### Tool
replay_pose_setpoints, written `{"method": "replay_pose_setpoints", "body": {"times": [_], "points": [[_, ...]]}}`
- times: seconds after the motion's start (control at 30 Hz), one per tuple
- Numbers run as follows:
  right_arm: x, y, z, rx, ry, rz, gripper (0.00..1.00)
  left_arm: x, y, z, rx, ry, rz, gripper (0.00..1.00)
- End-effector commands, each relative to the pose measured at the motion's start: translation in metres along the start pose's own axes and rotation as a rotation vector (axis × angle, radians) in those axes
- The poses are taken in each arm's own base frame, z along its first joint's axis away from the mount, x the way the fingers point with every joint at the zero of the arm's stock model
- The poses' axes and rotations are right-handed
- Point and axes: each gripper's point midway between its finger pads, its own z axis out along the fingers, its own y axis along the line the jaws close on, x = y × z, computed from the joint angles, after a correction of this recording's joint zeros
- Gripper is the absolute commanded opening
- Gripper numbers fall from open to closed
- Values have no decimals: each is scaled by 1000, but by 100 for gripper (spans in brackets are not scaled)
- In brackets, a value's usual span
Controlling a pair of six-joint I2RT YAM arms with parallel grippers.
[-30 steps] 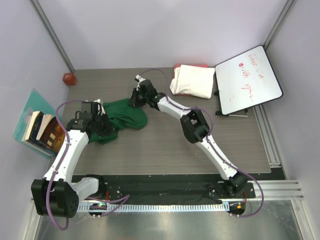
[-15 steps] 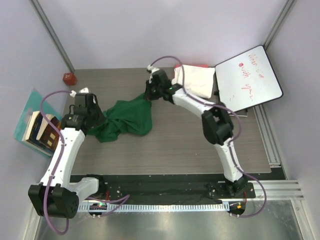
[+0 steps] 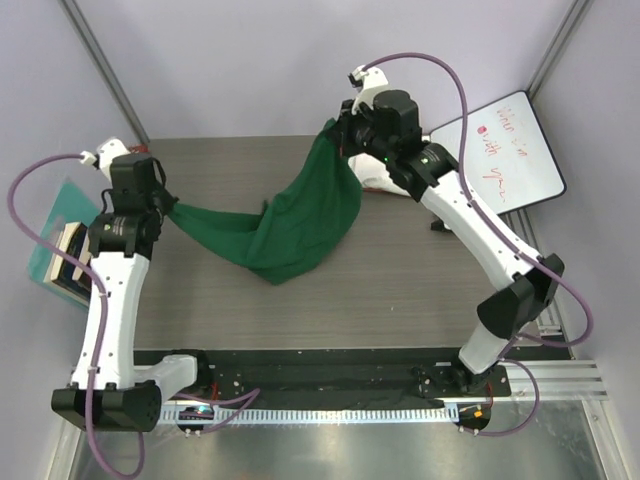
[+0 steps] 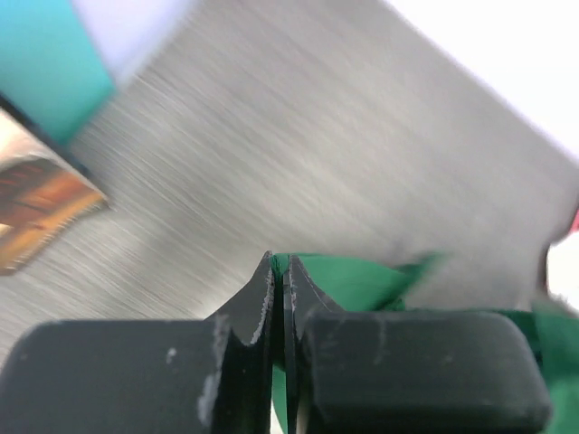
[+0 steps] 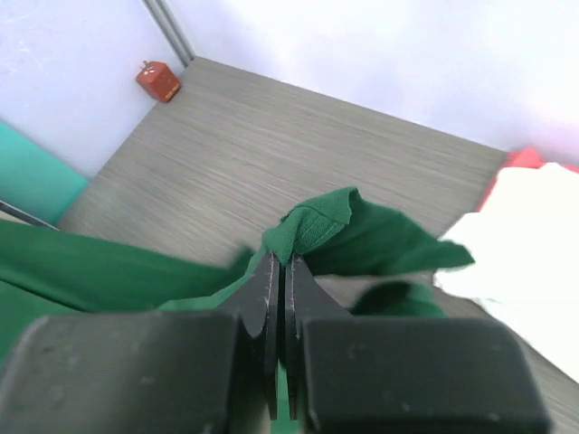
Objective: Fold and stack the t-shirts
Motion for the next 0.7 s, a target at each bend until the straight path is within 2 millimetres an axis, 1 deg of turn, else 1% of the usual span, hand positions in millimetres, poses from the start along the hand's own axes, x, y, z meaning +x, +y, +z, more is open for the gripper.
{"method": "replay_pose_setpoints", "body": {"times": [0.0,0.03,0.07,0.1,0.2,0.23,0.3,0.33,0.37,0.43,0.47,0.5,0.53,0.57,0.63,0.67], "points": [[-46,-10,-53,76,-106,-72,1,-56,27,-28,-95,-164,-63,0],[-51,-15,-60,105,-120,-86,1,-64,29,-33,-101,-181,-75,0],[-55,-17,-69,117,-126,-92,1,-64,32,-34,-112,-171,-74,0],[-66,-16,-84,121,-156,-93,1,-66,33,-36,-116,-176,-80,0],[-78,-25,-111,177,-201,-100,1,-71,39,-44,-125,-193,-96,0],[-88,-24,-131,185,-239,-100,1,-73,40,-46,-127,-199,-99,0],[-98,-30,-152,223,-280,-97,1,-73,43,-51,-131,-194,-96,0],[-107,-30,-172,231,-318,-94,1,-74,44,-53,-130,-196,-96,0],[-112,-30,-184,241,-342,-90,1,-74,45,-57,-130,-198,-96,0],[-119,-31,-202,256,-372,-85,1,-79,48,-69,-124,-224,-103,0],[-126,-30,-221,259,-408,-80,1,-79,50,-73,-124,-230,-105,0],[-129,-31,-229,266,-423,-73,1,-82,51,-78,-122,-245,-108,0],[-134,-29,-240,262,-446,-67,1,-85,55,-88,-118,-268,-116,0],[-139,-27,-254,258,-466,-65,1,-87,56,-94,-113,-281,-119,0],[-145,-24,-271,244,-498,-53,1,-92,59,-109,-93,-323,-137,0],[-146,-22,-276,236,-507,-54,1,-93,60,-114,-83,-335,-141,0]]}}
